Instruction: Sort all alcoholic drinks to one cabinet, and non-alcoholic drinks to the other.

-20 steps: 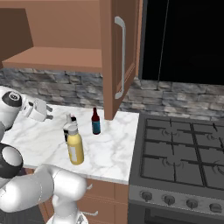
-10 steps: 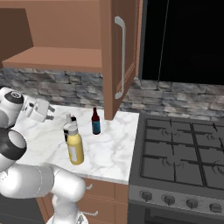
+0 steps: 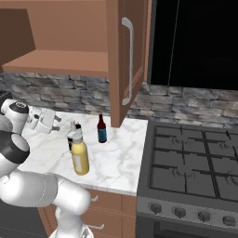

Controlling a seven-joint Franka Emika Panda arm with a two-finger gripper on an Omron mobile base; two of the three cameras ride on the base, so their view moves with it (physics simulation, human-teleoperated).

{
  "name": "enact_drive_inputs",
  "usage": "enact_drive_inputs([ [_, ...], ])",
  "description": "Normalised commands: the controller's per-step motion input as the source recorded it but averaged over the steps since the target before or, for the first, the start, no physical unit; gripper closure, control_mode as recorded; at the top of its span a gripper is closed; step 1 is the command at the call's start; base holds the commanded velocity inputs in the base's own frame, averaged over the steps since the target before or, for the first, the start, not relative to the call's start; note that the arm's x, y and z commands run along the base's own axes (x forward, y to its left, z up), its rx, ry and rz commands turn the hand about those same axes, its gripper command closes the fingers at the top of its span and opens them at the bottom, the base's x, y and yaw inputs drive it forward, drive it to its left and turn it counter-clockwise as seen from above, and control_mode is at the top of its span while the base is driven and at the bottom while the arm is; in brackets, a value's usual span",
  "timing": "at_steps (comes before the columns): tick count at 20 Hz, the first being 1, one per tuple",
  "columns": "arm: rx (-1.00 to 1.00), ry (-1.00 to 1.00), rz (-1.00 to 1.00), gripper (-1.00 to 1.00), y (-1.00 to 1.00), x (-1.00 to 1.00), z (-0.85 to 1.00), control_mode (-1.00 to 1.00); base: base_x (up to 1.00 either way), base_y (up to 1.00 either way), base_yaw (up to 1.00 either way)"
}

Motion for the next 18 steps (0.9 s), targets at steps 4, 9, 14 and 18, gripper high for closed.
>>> enact_drive_inputs([
  [4, -0.01, 0.0, 0.0, -1.0, -0.12, 0.13, -0.11, -1.0, 0.0, 0.0, 0.0],
  [9, 0.0, 0.0, 0.0, -1.0, -0.1, 0.16, -0.08, -1.0, 0.0, 0.0, 0.0],
  [14, -0.01, 0.0, -0.01, -1.0, -0.11, 0.02, -0.06, -1.0, 0.0, 0.0, 0.0],
  [18, -0.03, 0.0, -0.03, -1.0, -0.11, 0.0, -0.05, -1.0, 0.0, 0.0, 0.0],
])
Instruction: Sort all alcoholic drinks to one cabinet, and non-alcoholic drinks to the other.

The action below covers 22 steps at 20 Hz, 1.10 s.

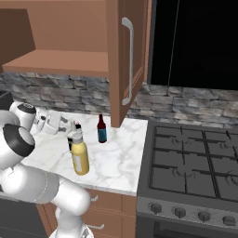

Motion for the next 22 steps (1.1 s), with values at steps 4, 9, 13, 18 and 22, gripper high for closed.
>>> enact_drive_inputs([
  [4, -0.04, 0.0, -0.02, -1.0, -0.15, 0.0, -0.04, -1.0, 0.0, 0.0, 0.0],
  [9, -0.05, 0.0, -0.02, -1.0, -0.12, 0.0, -0.05, -1.0, 0.0, 0.0, 0.0],
  [13, -0.05, 0.0, -0.01, -1.0, -0.13, 0.0, -0.01, -1.0, 0.0, 0.0, 0.0],
  [18, -0.03, 0.0, 0.0, -1.0, -0.07, 0.05, 0.0, -1.0, 0.0, 0.0, 0.0],
  [22, -0.04, 0.0, 0.0, -1.0, -0.08, 0.06, 0.0, -1.0, 0.0, 0.0, 0.0],
])
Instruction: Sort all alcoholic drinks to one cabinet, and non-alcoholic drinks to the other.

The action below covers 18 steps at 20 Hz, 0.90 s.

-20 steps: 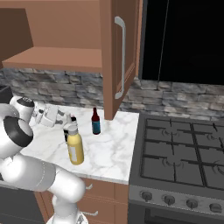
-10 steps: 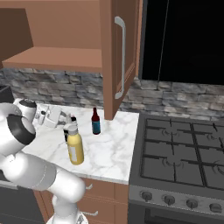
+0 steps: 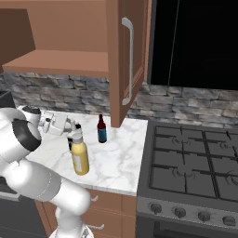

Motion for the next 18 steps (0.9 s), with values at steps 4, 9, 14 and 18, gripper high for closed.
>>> enact_drive_inputs([
  [4, -0.02, 0.0, 0.0, -1.0, -0.04, 0.12, 0.0, -1.0, 0.0, 0.0, 0.0],
  [9, 0.0, 0.0, 0.0, -1.0, -0.03, 0.14, -0.05, -1.0, 0.0, 0.0, 0.0],
  [14, -0.02, 0.0, 0.0, -1.0, -0.1, 0.05, -0.11, -1.0, 0.0, 0.0, 0.0],
  [18, -0.02, 0.0, 0.0, -1.0, -0.11, 0.0, -0.14, -1.0, 0.0, 0.0, 0.0],
])
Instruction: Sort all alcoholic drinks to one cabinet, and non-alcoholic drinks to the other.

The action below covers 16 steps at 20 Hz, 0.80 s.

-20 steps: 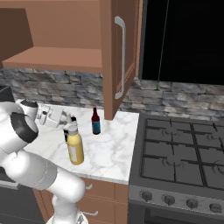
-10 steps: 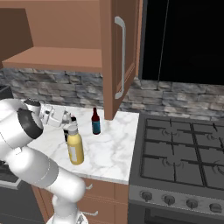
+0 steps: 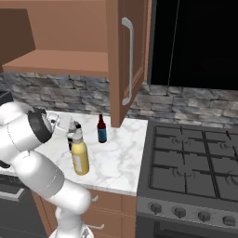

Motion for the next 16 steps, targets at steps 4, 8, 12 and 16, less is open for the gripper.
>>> enact_drive_inputs([
  [4, -0.03, 0.0, 0.0, 1.0, -0.02, 0.0, -0.04, -1.0, 0.0, 0.0, 0.0],
  [8, -0.01, -0.01, 0.0, 1.0, -0.05, 0.0, 0.12, -1.0, 0.0, 0.0, 0.0],
  [12, -0.01, 0.0, 0.01, 1.0, -0.01, 0.0, 0.36, -1.0, 0.0, 0.0, 0.0],
  [16, 0.0, 0.0, 0.07, 1.0, 0.0, -0.03, 0.49, -1.0, 0.0, 0.0, 0.0],
])
